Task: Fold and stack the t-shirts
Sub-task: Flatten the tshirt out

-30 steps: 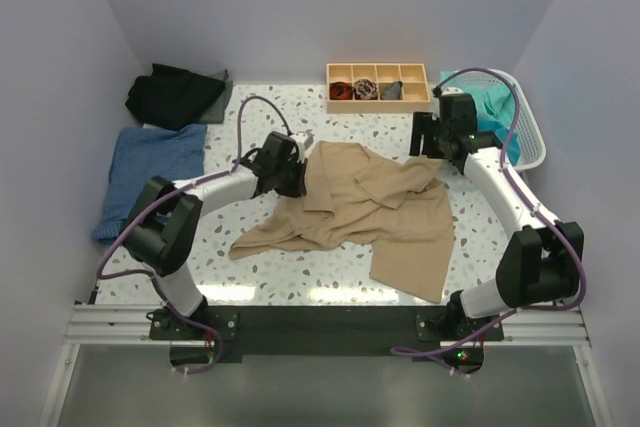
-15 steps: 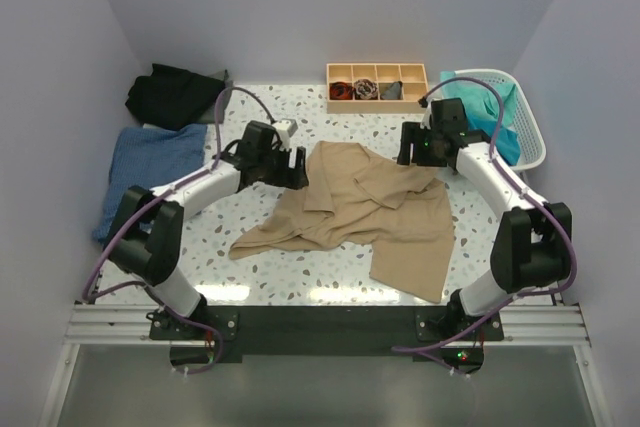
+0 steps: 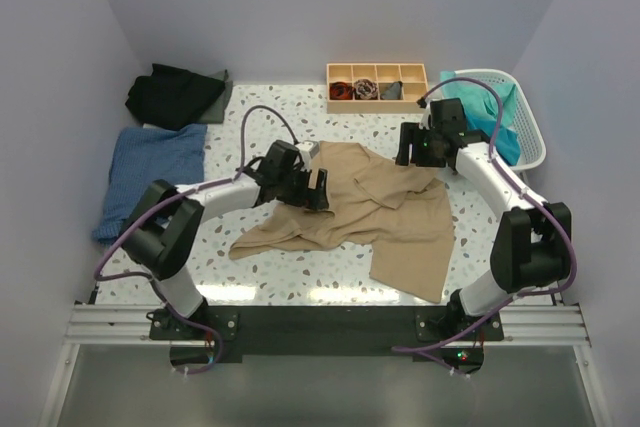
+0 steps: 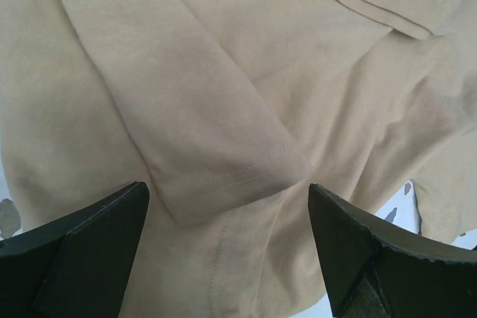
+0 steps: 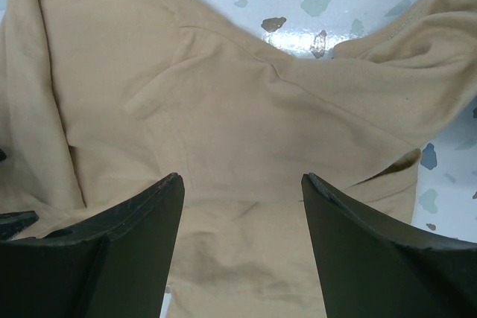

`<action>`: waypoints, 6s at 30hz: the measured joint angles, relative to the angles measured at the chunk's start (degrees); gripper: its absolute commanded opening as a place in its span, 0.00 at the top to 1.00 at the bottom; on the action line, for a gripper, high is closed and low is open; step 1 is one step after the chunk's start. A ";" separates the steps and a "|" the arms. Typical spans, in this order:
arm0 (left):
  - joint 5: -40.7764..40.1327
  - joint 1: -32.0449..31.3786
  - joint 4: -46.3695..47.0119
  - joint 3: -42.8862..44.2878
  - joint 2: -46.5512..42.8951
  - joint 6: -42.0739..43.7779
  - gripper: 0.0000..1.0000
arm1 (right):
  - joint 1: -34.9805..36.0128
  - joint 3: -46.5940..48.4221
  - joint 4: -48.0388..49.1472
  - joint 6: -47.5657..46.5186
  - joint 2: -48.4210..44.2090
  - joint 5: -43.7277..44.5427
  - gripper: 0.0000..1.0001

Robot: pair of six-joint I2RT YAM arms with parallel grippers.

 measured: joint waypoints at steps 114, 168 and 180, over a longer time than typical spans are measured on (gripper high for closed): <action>-31.26 9.44 -35.41 34.56 -27.85 15.45 1.00 | 17.00 23.30 -14.40 -4.85 -24.85 23.61 1.00; -48.74 18.62 -33.31 21.18 -9.25 8.35 1.00 | 15.43 27.52 1.03 -3.58 27.87 7.65 0.43; -41.75 19.82 -30.56 22.03 -4.44 10.67 1.00 | 4.39 18.84 -0.57 -3.45 15.30 12.52 0.39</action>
